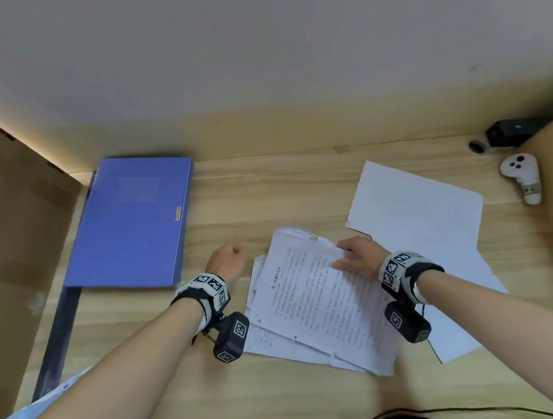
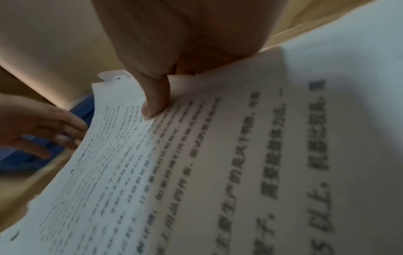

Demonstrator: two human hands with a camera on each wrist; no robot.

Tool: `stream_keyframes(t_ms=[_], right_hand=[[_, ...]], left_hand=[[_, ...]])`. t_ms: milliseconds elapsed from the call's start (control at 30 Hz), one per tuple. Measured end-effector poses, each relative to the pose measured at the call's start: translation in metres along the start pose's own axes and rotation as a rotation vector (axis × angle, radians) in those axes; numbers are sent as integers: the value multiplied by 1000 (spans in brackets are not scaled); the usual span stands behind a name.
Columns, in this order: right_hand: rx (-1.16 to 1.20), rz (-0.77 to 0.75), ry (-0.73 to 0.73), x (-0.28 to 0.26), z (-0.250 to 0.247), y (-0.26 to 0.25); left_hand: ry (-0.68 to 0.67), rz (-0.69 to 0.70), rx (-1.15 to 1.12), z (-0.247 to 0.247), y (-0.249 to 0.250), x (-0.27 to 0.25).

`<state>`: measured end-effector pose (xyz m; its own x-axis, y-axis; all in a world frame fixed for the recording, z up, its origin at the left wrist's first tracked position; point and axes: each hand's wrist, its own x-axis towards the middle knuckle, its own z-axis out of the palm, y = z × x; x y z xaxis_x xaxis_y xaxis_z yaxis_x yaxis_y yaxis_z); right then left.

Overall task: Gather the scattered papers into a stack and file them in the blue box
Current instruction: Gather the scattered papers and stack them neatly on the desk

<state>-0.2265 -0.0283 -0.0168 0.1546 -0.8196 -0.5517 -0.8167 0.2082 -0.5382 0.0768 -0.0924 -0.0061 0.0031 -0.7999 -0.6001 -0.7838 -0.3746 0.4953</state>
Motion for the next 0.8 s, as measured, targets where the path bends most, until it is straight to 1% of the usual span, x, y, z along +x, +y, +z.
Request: stream_keyframes(t_ms=[67, 167, 267, 367, 467, 533, 600, 700, 733, 800], right_hand=[[-99, -13, -40, 4, 9, -4], [-208, -41, -35, 13, 22, -6], [-208, 4, 12, 19, 38, -8], [-176, 56, 6, 26, 47, -9], [-181, 85, -7, 32, 49, -8], [-190, 80, -9, 33, 47, -9], [-107, 102, 3, 31, 45, -9], [183, 153, 25, 30, 40, -3], [244, 145, 37, 32, 38, 0], [306, 136, 98, 38, 32, 3]], left_hand=[[-64, 2, 44, 8, -7, -4], [-120, 12, 63, 21, -11, -15], [-146, -5, 21, 31, -14, -21], [-188, -31, -62, 41, -17, -17], [-175, -49, -104, 49, -14, -12], [-164, -25, -132, 50, -9, -8], [-175, 28, -190, 47, -4, -2], [-202, 102, -252, 35, 7, 14], [-194, 122, -241, 31, 13, 21], [-98, 151, -223, 25, 27, 36]])
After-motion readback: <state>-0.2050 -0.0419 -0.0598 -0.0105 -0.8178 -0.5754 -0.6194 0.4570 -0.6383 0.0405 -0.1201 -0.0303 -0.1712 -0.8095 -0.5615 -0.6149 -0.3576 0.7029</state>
